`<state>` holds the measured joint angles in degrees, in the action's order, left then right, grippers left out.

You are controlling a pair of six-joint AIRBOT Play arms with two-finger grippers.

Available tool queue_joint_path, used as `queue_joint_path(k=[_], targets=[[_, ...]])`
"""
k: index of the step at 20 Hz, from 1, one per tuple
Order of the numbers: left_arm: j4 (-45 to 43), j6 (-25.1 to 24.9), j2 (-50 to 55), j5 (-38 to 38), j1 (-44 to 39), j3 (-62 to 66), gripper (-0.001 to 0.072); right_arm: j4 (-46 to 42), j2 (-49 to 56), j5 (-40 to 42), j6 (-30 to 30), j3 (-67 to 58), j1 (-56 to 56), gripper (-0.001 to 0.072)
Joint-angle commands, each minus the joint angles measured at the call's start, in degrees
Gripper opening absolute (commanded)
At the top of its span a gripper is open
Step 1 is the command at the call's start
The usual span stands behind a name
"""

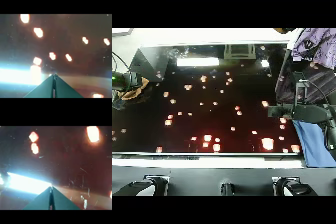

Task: Fold the clothes and pants, and hang the long-sleeved shirts on hangers.

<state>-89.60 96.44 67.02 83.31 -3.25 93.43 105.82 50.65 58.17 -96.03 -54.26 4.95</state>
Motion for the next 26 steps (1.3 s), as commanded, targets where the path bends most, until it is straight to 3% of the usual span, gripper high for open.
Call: queue_joint_path(k=[1,9,10,11,12,14,16,18,21,26], targets=[[0.0,0.0,0.0,-0.04,-0.04,-0.02,0.0015,0.02,-0.04,0.0,0.0,-0.07,0.07,0.0031],[-0.02,-0.02,0.0,-1.77,-0.07,-0.02,0.0024,0.02,-0.04,0.0,0.0,-0.07,0.07,0.0031],[-0.09,0.07,0.15,-2.19,-0.02,-0.02,0.0125,0.02,-0.04,0.0,0.0,-0.07,0.07,0.0031],[-1.4,1.4,0.74,-2.12,0.07,-0.04,0.0493,0.02,-0.04,0.0,0.0,-0.07,0.07,0.0031],[-4.11,4.37,1.79,-2.19,0.07,-0.31,0.072,0.02,-0.04,0.02,0.0,-0.07,0.07,0.0031],[-10.08,7.65,5.77,-3.08,2.16,-0.9,0.072,0.02,-0.04,0.0,0.0,-0.07,0.07,0.0031],[-10.91,10.84,11.58,-9.27,7.93,-0.92,0.072,0.02,-0.04,0.0,0.0,-0.07,0.07,0.0031],[-10.91,11.67,18.47,-15.58,14.1,1.22,0.072,0.02,-0.04,0.0,0.0,-0.07,0.07,0.0031],[-10.93,11.78,31.08,-18.91,21.57,9.46,0.072,0.02,-0.04,0.0,0.0,-0.07,0.07,0.0031],[-10.73,11.61,46.95,-29.09,27.23,18.49,0.072,0.02,-0.04,0.0,0.0,-0.07,0.07,0.0031]])
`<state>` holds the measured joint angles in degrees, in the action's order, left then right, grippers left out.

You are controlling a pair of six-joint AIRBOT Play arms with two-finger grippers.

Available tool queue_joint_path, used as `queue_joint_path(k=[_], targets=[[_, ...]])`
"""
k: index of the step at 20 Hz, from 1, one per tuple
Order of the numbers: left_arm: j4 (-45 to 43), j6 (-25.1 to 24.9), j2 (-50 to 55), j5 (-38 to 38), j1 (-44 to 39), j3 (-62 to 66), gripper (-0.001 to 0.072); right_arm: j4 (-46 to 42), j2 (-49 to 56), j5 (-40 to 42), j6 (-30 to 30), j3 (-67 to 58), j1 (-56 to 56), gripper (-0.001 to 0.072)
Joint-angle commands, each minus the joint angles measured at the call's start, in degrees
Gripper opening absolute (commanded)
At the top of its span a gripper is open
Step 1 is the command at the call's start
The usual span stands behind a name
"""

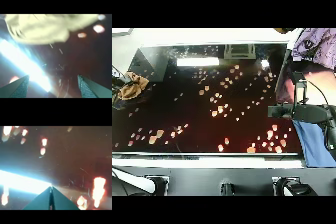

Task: Fold the clothes and pants, and hang the long-sleeved shirts on hangers.

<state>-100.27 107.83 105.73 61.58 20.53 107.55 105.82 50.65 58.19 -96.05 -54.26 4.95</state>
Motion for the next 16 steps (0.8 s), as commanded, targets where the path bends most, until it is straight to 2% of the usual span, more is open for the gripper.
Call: queue_joint_path(k=[1,5,8,9,10,11,14,16], targets=[[0.17,0.22,9.81,-10.12,3.98,4.46,0.072,0.02,-0.04,-0.02,0.02,-0.07,0.07,0.0031],[2.27,0.24,15.69,-20.85,4.61,4.5,0.072,0.02,-0.04,-0.02,0.02,-0.07,0.07,0.0031],[2.32,0.2,18.93,-24.0,4.11,4.5,0.072,0.02,-0.04,-0.02,0.02,-0.07,0.07,0.0031],[2.34,0.2,19.21,-23.74,3.96,4.5,0.063,0.02,-0.04,-0.02,0.02,-0.07,0.07,0.0031],[2.75,0.22,18.88,-23.23,3.67,4.5,0.0273,0.02,-0.04,-0.02,0.02,-0.07,0.07,0.0031],[4.02,0.13,18.14,-22.08,3.39,4.52,0.0023,0.02,-0.04,-0.02,0.02,-0.07,0.07,0.0031],[7.43,0.2,14.23,-16.02,1.49,4.52,0.001,0.02,-0.04,-0.02,0.02,-0.07,0.07,0.0031],[7.54,-1.79,10.49,-10.03,-1.77,4.5,0.0008,0.02,-0.04,-0.02,0.02,-0.07,0.07,0.0031]])
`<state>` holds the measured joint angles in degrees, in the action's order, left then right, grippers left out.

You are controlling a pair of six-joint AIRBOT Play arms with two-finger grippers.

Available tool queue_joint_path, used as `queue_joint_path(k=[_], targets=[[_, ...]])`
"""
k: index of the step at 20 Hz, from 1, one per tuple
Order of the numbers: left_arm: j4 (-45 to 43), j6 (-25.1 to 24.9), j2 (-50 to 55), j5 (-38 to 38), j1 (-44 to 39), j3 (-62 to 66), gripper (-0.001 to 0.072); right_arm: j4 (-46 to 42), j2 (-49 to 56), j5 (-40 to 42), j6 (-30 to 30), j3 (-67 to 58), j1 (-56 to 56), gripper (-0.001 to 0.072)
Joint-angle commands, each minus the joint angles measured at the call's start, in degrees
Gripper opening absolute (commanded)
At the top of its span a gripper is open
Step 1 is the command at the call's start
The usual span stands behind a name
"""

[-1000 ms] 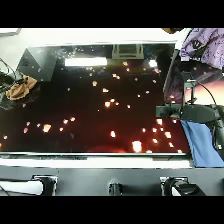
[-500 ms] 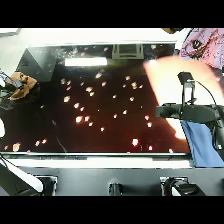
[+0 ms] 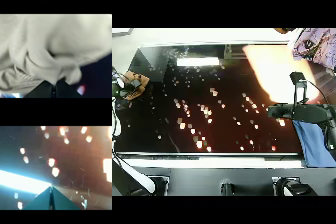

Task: Fold the clothes and pants, and hang the long-sleeved shirts on hangers.

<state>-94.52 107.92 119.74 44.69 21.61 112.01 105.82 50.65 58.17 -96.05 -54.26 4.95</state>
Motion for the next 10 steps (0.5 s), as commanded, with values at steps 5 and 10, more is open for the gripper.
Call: queue_joint_path(k=[5,10], targets=[[3.85,-2.45,-16.61,22.56,-18.78,0.0,0.0008,0.02,-0.04,0.0,0.02,-0.07,0.07,0.0031],[9.75,3.74,-27.3,32.11,-42.25,-2.08,0.0008,0.02,-0.04,0.0,0.02,-0.07,0.07,0.0031]])
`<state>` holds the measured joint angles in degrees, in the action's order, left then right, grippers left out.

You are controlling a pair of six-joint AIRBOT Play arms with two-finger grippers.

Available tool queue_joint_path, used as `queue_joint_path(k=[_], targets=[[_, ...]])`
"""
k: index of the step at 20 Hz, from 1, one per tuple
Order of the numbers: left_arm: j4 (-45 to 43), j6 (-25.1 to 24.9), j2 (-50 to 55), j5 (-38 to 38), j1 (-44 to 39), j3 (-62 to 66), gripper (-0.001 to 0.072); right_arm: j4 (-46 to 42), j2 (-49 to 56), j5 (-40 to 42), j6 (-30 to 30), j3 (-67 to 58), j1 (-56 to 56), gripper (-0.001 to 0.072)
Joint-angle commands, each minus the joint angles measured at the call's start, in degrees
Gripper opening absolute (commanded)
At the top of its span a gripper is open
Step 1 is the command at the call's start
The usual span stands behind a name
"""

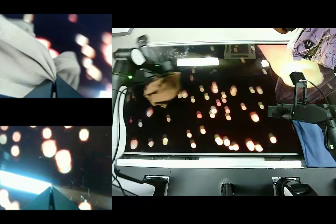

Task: Fold the clothes and pants, and hang the long-sleeved shirts on hangers.

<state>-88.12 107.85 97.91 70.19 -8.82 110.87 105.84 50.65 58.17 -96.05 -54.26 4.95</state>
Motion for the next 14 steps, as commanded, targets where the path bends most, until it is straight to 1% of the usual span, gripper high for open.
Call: queue_joint_path(k=[1,3,5,6,7,8,10,11,13,14], targets=[[3.58,6.25,-6.49,7.28,-17.09,-1.11,0.0008,0.0,-0.04,0.0,0.02,-0.07,0.07,0.0031],[3.52,11.47,-7.06,8.79,-26.56,-1.14,0.0009,0.0,-0.04,0.0,0.02,-0.07,0.07,0.0031],[2.75,15.58,-6.99,8.85,-33.9,-2.73,0.001,0.0,-0.04,0.0,0.02,-0.07,0.07,0.0031],[0.87,17.03,-6.93,8.85,-37.0,-4.46,0.0009,0.0,-0.04,0.0,0.02,-0.07,0.07,0.0031],[-0.85,17.31,-6.78,8.2,-39.32,-6.8,0.0009,0.0,-0.04,0.0,0.02,-0.07,0.07,0.0031],[-0.94,17.29,-6.78,5.88,-40.7,-9.84,0.001,0.0,-0.04,0.0,0.02,-0.07,0.07,0.0031],[2.34,17.09,-6.78,-0.96,-41.66,-16.74,0.0013,0.0,-0.04,0.0,0.02,-0.07,0.07,0.0031],[5.07,17.07,-6.78,-3.54,-41.09,-19.56,0.0068,0.0,-0.04,-0.02,0.02,-0.07,0.07,0.0031],[8.76,15.82,-7.02,-2.47,-38.01,-20.63,0.0495,0.0,-0.04,-1.51,-0.11,-0.07,0.07,0.0032],[10.03,13.73,-7.89,-1.33,-35.98,-20.31,0.0611,0.0,-0.04,-3.26,-0.17,-0.07,0.07,0.0032]])
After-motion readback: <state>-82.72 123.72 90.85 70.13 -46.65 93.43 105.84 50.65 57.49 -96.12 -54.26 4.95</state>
